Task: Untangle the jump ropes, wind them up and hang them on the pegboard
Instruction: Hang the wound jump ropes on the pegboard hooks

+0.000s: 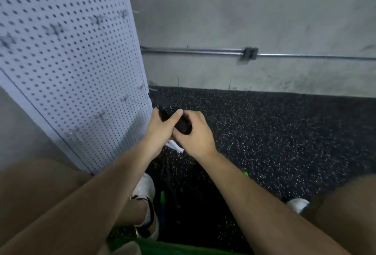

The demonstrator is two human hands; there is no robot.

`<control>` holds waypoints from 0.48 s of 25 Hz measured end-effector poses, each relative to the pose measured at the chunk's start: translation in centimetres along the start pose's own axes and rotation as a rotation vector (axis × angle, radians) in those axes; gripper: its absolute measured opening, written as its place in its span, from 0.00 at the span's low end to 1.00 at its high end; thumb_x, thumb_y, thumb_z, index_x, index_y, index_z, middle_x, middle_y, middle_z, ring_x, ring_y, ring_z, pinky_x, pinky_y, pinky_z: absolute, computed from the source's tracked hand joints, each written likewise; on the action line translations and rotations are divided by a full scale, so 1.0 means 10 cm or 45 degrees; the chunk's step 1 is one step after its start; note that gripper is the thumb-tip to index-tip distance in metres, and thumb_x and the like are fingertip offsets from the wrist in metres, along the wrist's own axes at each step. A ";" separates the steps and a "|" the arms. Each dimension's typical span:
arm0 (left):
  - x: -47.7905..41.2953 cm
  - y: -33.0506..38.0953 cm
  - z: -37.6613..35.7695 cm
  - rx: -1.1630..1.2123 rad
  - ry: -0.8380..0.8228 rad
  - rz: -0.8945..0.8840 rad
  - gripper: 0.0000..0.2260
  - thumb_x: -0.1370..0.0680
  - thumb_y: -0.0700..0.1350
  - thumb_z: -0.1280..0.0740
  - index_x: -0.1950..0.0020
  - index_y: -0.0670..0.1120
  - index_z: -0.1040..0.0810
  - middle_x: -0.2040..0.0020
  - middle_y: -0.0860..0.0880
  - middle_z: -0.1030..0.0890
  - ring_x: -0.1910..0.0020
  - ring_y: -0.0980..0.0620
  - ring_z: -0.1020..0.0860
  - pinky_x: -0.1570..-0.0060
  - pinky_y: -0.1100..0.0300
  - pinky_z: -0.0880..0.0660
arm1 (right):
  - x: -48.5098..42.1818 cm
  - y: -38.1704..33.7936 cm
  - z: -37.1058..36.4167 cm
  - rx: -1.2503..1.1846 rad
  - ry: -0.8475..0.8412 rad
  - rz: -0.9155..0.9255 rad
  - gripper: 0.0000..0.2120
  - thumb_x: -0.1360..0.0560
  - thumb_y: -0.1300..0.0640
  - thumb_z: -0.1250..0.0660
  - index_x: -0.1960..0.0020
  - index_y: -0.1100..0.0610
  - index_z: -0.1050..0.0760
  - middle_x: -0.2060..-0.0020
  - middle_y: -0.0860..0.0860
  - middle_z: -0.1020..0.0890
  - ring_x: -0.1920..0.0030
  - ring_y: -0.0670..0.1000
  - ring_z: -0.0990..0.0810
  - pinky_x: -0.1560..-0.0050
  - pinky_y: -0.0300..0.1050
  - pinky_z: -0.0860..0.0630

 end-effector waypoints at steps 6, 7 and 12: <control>0.22 1.06 0.83 -0.141 -0.012 -0.291 0.17 0.21 0.44 0.34 0.36 0.63 0.24 0.46 0.51 0.16 0.48 0.50 0.17 0.52 0.54 0.20 | -0.29 -0.94 0.07 -0.212 -0.025 0.342 0.22 0.19 0.49 0.35 0.27 0.41 0.33 0.36 0.41 0.32 0.38 0.38 0.27 0.36 0.38 0.27; 0.29 1.22 0.99 -0.170 -0.012 -0.322 0.19 0.20 0.41 0.36 0.36 0.63 0.24 0.47 0.51 0.16 0.49 0.50 0.17 0.54 0.56 0.20 | -0.39 -1.18 0.10 -0.269 -0.068 0.359 0.23 0.18 0.49 0.36 0.25 0.38 0.36 0.34 0.40 0.32 0.36 0.37 0.28 0.37 0.35 0.28; 0.66 1.87 1.55 -0.321 0.039 -0.483 0.25 0.20 0.37 0.39 0.32 0.64 0.26 0.47 0.52 0.15 0.57 0.54 0.16 0.59 0.57 0.20 | -0.69 -2.15 0.01 -0.655 -0.332 0.381 0.24 0.20 0.58 0.32 0.31 0.35 0.30 0.41 0.36 0.21 0.45 0.41 0.19 0.44 0.37 0.21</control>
Point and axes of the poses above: each hand's wrist, its own x-axis away from the middle knuckle, its own z-axis out of the back of the hand, y = z × x, the point moved 2 cm from there along -x, towards the middle knuckle
